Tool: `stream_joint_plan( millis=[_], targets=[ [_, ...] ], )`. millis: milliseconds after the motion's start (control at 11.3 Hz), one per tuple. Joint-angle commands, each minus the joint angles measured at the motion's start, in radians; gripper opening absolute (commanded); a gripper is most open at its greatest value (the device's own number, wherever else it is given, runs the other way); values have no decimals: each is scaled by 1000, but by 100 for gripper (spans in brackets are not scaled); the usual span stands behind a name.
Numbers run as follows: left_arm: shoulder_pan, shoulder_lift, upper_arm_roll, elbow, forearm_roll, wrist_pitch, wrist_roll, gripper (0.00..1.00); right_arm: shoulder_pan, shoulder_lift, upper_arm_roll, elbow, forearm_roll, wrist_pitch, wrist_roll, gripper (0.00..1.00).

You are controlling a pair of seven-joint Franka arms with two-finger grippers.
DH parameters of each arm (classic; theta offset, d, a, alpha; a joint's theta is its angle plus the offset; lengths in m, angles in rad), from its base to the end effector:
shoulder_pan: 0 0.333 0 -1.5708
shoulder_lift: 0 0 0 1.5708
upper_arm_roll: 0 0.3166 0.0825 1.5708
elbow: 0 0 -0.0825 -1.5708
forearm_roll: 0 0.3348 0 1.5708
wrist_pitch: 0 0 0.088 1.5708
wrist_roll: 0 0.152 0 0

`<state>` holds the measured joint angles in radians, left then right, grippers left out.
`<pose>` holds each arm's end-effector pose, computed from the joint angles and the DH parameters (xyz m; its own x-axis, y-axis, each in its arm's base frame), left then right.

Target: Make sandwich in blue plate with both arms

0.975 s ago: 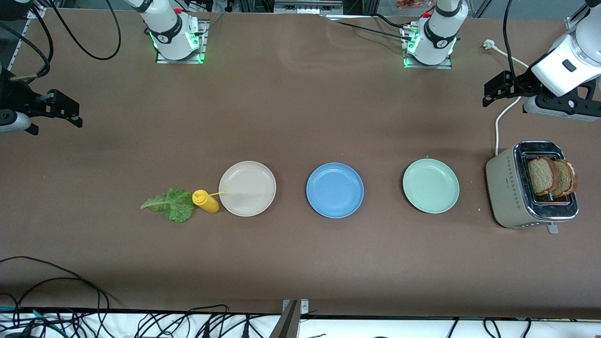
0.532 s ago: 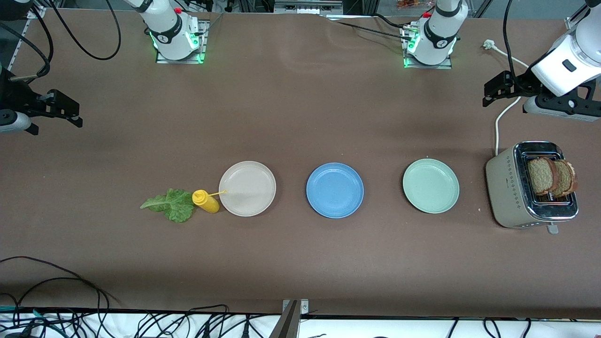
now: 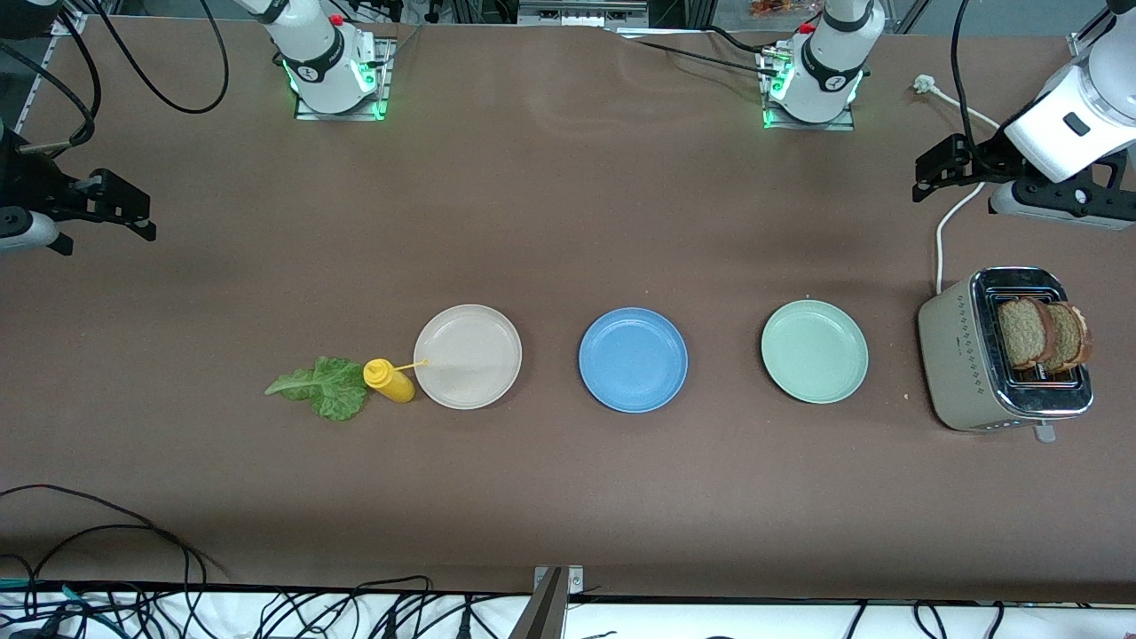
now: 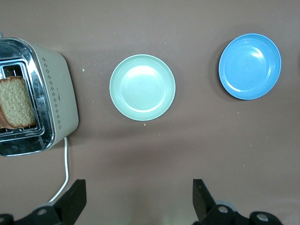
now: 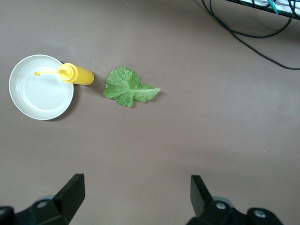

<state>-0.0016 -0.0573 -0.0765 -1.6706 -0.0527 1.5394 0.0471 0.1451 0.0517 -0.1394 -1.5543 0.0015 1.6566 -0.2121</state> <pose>0.4767 -0.0464 0.5640 0.9895 -0.1258 -0.0716 -0.1223 -0.9911 0.0517 0.5317 0.0050 0.5685 0.9751 0.2165 0.0487 0.2159 -0.9763 0.0163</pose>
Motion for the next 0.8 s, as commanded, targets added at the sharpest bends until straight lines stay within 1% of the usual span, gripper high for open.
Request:
stream_joint_plan(
  millis=[0, 709],
  targets=[
    [0, 2, 4, 18, 16, -24, 22, 100, -2, -1, 3, 13, -3, -20, -3, 100],
    [9, 2, 6, 18, 16, -25, 22, 100, -1, -1, 4, 14, -3, -20, -3, 100]
  ],
)
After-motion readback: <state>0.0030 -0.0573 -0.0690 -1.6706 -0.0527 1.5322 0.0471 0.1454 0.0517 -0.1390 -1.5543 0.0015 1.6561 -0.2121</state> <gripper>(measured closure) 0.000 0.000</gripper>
